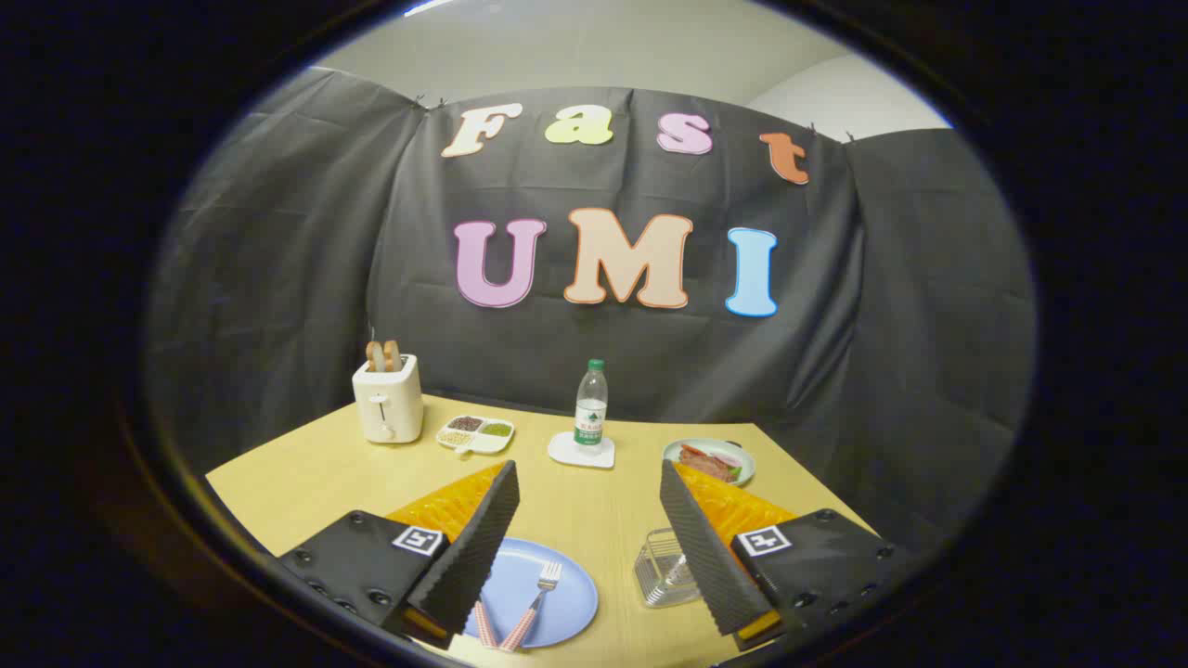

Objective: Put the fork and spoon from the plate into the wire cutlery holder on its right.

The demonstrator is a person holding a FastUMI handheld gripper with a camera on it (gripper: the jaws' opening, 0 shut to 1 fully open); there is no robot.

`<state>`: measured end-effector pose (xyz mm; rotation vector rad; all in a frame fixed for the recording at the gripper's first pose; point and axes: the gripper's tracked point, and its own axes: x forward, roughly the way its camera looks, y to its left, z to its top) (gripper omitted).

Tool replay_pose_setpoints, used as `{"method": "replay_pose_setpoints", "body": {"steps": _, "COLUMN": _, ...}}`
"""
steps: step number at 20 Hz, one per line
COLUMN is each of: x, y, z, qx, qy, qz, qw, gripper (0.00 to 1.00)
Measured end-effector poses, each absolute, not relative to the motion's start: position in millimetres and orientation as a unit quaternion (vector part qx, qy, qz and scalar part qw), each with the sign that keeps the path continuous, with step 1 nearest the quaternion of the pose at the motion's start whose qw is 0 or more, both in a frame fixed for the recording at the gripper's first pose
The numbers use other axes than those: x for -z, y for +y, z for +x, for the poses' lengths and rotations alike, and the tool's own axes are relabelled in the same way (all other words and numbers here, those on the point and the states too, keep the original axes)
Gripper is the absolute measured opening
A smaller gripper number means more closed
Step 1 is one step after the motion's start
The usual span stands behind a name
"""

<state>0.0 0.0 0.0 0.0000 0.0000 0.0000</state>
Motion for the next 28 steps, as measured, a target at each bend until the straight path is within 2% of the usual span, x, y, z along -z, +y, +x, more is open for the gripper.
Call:
{"method": "replay_pose_setpoints", "body": {"steps": 12, "x": 2.4, "y": -4.9, "z": -8.4, "qx": 0.013, "qy": 0.007, "qz": 0.005, "qw": 1.0, "gripper": 0.98}}
{"method": "replay_pose_setpoints", "body": {"steps": 18, "x": 6.9, "y": 7.5, "z": -5.8, "qx": 0.022, "qy": 0.038, "qz": 0.003, "qw": 0.999, "gripper": 0.98}}
{"method": "replay_pose_setpoints", "body": {"steps": 23, "x": 13.5, "y": 15.3, "z": 9.2, "qx": 0.052, "qy": 0.089, "qz": 0.02, "qw": 0.994, "gripper": 0.98}}
{"method": "replay_pose_setpoints", "body": {"steps": 28, "x": 53.9, "y": 26.7, "z": 14.6, "qx": 0.083, "qy": 0.211, "qz": 0.065, "qw": 0.972, "gripper": 0.99}}
